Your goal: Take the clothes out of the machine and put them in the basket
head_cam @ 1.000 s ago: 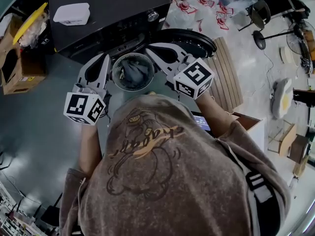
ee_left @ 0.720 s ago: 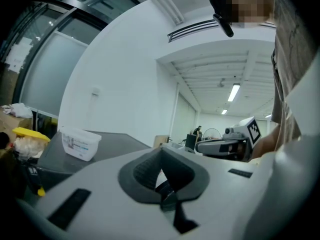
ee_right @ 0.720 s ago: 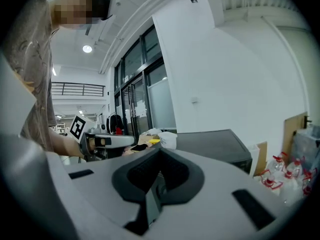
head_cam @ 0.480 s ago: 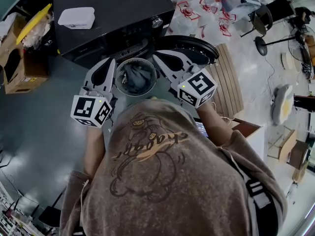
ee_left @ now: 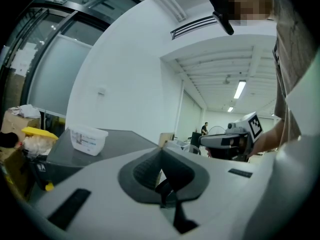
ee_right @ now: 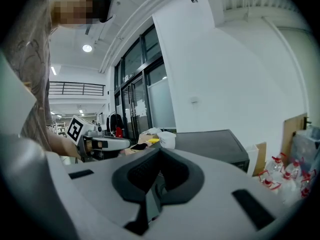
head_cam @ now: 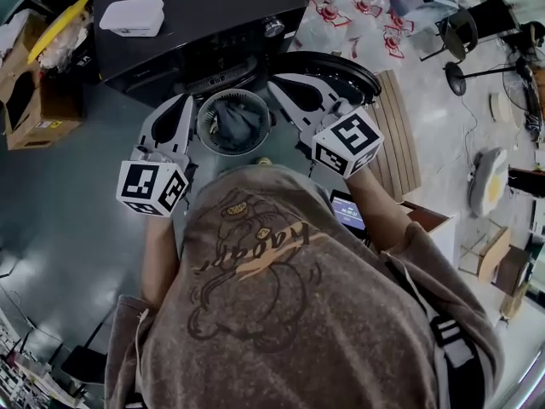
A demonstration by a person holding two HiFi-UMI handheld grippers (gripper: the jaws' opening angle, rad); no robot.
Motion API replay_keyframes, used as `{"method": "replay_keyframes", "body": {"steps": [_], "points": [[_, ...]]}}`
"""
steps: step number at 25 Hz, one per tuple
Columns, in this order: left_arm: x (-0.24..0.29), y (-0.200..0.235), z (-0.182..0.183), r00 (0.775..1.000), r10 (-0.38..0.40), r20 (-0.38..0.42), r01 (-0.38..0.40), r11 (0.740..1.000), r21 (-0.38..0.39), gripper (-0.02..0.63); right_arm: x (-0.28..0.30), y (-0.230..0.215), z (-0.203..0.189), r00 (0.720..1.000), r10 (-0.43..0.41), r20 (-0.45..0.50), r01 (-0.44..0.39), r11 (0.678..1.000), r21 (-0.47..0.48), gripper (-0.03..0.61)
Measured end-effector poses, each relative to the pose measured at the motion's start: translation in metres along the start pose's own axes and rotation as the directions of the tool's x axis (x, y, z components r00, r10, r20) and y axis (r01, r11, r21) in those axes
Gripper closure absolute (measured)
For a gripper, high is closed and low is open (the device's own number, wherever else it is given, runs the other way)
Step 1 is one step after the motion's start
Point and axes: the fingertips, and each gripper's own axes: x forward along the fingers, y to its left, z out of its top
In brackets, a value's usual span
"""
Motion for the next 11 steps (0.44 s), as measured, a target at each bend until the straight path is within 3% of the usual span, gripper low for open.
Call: {"method": "replay_keyframes", "body": {"steps": [11], "points": [[-0.002, -0.012, -0.001, 1.000, -0.012, -0.011, 0.012, 1.000, -0.026, 0.607, -0.006, 0.001, -0.007, 1.000, -0.006, 0.010, 0.006, 1.000, 0.024, 0.583]]}}
